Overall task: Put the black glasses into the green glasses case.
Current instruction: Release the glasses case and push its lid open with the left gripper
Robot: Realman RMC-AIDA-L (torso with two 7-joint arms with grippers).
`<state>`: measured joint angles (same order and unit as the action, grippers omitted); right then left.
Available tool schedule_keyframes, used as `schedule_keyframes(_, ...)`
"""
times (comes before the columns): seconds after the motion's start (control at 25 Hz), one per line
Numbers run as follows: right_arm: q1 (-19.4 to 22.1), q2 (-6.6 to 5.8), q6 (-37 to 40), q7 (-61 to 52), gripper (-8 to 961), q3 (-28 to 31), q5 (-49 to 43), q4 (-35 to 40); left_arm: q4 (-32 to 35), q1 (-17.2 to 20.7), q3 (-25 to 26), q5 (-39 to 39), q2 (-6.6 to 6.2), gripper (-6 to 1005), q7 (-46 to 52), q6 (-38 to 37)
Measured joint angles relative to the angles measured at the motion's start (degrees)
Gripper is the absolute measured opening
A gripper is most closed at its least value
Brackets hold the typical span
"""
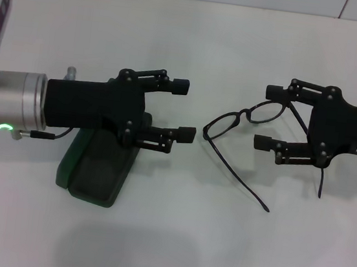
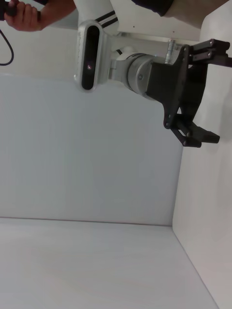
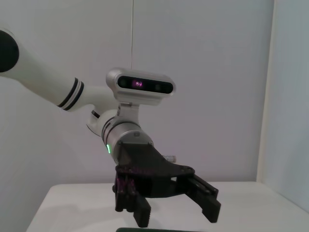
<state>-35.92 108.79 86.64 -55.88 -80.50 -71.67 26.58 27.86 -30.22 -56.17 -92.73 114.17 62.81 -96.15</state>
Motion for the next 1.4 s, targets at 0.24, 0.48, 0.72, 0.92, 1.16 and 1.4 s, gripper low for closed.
schedule_keyframes(0.24,0.31,0.21,-0.58,-0.02,837,0.00,0.00,0.00,0.00,0.53,0.47,0.83,0.10,861,0.18,0.00)
schedule_keyframes(0.48,0.57,0.23,-0.68,-0.02,837,0.00,0.00,0.05,1.68,1.70,3.90,2.49,0.18,847,3.77,0.01)
schedule_keyframes(0.72,1.06,0.30,-0.69,-0.02,836,0.00,0.02,0.08,7.09,2.27,5.06,1.56,-0.27,834,13.90,0.96)
schedule_keyframes(0.92,1.86,0.29,-0.65,-0.02,835,0.00,0.04,0.79,15.23,3.23,5.10,-4.24,-0.41,822,27.22,5.58)
schedule_keyframes(1.16,1.99,0.27,-0.32,-0.02,835,0.00,-0.16,0.99,28.60,5.46,5.11,-17.83,0.46,808,47.67,9.69)
schedule_keyframes(1.4,2.11,0.30,-0.17,-0.02,834,-0.06,-0.81,1.45,42.77,9.64,4.83,-31.63,4.23,794,59.39,9.76)
